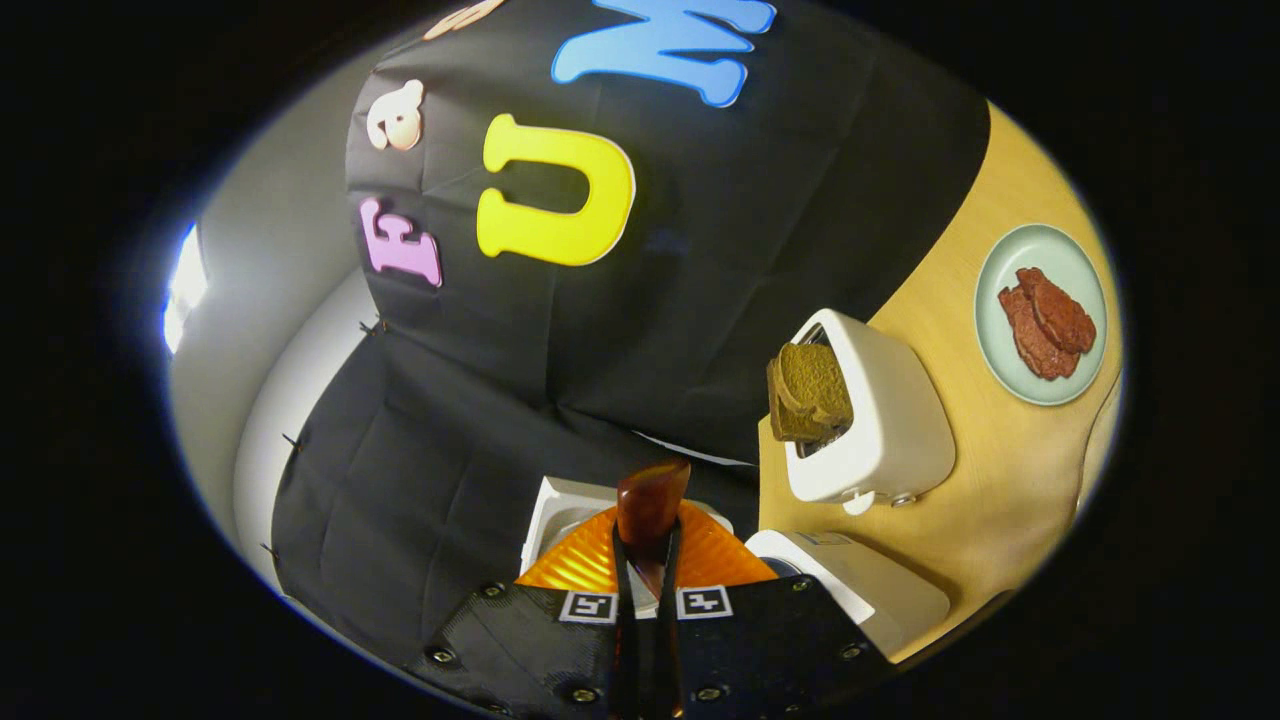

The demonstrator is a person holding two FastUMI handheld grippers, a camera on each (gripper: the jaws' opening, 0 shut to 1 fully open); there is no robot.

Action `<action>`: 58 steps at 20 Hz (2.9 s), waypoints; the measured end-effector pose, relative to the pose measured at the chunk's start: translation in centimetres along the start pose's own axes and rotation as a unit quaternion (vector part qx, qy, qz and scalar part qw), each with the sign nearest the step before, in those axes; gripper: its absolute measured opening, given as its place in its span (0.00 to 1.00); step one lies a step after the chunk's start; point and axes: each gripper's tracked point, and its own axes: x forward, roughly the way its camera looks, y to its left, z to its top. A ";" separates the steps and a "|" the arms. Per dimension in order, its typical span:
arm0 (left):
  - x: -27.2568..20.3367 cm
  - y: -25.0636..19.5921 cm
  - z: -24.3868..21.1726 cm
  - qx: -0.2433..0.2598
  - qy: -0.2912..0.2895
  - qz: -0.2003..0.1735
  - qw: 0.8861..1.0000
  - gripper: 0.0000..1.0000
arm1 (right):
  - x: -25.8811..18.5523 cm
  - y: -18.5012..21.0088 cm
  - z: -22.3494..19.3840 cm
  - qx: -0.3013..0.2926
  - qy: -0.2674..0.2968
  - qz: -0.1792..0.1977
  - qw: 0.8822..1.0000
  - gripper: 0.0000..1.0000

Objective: Close the left gripper, press the button to open the rice cooker; take a wooden spoon from the chopstick holder with the right hand, scoop a spoonful of rice and pour it into the rice cooker, then put the wooden spoon back into the chopstick holder.

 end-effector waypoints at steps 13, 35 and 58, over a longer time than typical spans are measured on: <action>-1.9 2.3 0.1 -0.020 -0.005 0.040 0.999 0.98 | 6.8 -1.7 -11.5 -0.439 0.106 -0.071 0.890 0.07; -4.1 3.4 0.8 -0.047 -0.021 0.073 0.996 0.97 | -1.1 8.5 -6.9 -0.362 0.080 0.013 0.929 0.07; 0.8 -15.0 1.4 -0.021 0.009 -0.095 0.995 0.96 | -31.9 -4.4 16.1 -0.188 -0.143 -0.134 0.962 0.07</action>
